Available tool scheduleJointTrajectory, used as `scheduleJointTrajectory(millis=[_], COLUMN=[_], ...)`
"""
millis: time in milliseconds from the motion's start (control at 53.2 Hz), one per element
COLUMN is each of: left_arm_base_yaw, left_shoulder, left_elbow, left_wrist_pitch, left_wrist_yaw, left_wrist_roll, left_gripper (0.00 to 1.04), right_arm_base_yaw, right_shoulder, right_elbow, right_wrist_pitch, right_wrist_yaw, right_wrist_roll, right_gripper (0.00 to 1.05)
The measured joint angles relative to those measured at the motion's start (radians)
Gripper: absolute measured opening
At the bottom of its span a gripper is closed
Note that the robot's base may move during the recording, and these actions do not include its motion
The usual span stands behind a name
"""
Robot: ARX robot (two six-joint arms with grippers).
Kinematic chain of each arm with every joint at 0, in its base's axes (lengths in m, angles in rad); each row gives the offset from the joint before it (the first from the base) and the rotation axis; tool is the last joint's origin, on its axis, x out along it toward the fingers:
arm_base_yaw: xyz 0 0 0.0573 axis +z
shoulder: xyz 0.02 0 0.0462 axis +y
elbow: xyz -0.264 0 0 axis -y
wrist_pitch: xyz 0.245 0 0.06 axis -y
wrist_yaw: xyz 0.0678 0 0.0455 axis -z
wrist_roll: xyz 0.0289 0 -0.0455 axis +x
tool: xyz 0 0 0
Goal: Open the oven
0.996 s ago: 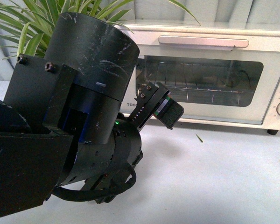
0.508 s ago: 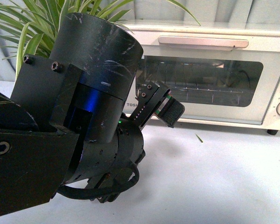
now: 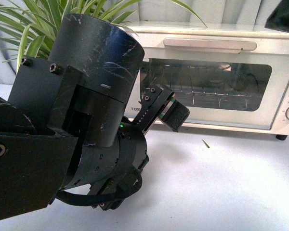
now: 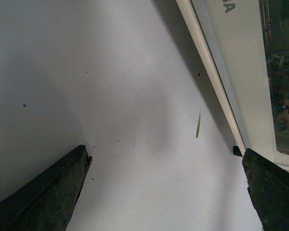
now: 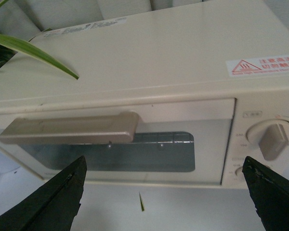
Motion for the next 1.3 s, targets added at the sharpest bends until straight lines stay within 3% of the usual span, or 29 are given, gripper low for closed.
scheduleJointTrajectory(millis=[921,1297], left_arm_base_yaw=[0.026,0.035], left_shoulder=[-0.007,-0.011], left_elbow=[-0.009,-0.013], left_wrist_pitch=[0.000,0.000], left_wrist_yaw=[0.008,0.008], left_wrist_roll=[-0.023,-0.023], left_gripper=[0.98,0.98], right_arm_base_yaw=[0.015,0.020], right_shoulder=[0.270,0.259], right_elbow=[0.239,0.231], right_wrist_pitch=[-0.081,-0.127], right_wrist_yaw=[0.105,0.065], right_wrist_roll=[0.089,0.060], right_gripper=[0.95,0.95])
